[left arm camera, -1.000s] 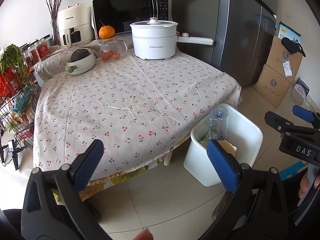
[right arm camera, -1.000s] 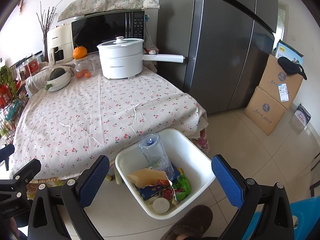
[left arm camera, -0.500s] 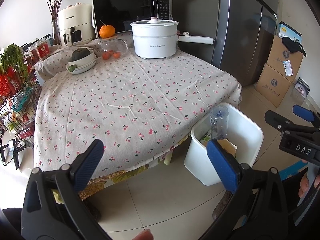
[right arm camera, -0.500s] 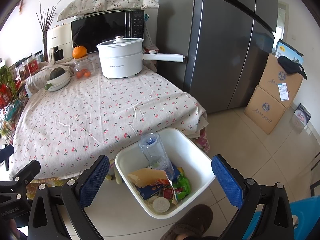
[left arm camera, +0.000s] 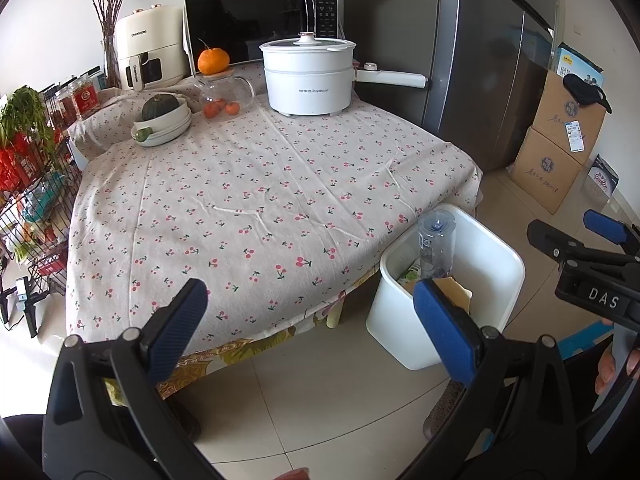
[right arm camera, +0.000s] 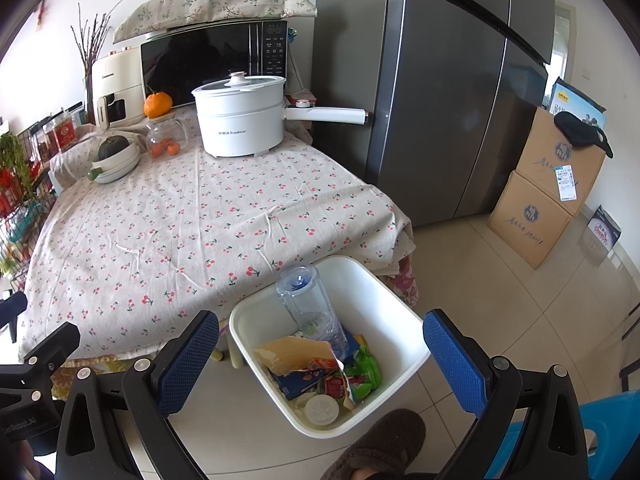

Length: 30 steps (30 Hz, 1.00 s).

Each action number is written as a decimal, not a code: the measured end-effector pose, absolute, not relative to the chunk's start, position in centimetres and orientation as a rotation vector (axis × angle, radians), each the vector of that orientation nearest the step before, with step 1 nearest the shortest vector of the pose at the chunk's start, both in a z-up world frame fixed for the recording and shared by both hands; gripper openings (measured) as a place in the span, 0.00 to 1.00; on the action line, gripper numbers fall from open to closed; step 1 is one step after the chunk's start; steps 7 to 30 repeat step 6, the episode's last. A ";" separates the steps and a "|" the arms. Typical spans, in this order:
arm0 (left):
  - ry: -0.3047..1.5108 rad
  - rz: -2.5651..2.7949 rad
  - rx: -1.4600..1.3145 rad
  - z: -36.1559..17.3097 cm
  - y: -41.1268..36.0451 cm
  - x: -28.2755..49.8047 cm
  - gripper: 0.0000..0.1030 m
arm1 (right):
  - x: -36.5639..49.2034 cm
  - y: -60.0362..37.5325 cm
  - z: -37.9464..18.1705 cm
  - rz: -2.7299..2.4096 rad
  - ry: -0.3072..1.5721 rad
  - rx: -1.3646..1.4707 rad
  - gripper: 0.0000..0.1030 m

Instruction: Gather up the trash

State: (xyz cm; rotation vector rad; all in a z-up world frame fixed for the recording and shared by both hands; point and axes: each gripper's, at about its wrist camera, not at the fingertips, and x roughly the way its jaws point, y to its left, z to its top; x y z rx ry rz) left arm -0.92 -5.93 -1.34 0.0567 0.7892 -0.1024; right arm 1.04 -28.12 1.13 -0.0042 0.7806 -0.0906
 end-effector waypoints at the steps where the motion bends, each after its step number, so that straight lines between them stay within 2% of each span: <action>1: 0.790 -0.103 0.057 -1.4 -6.0 -0.9 0.99 | 1.0 -28.1 1.1 -0.091 0.781 -0.004 1.00; 30: 0.797 -0.109 0.056 -1.4 -6.1 -0.9 0.99 | 1.1 -28.1 1.2 -0.091 0.781 -0.004 1.00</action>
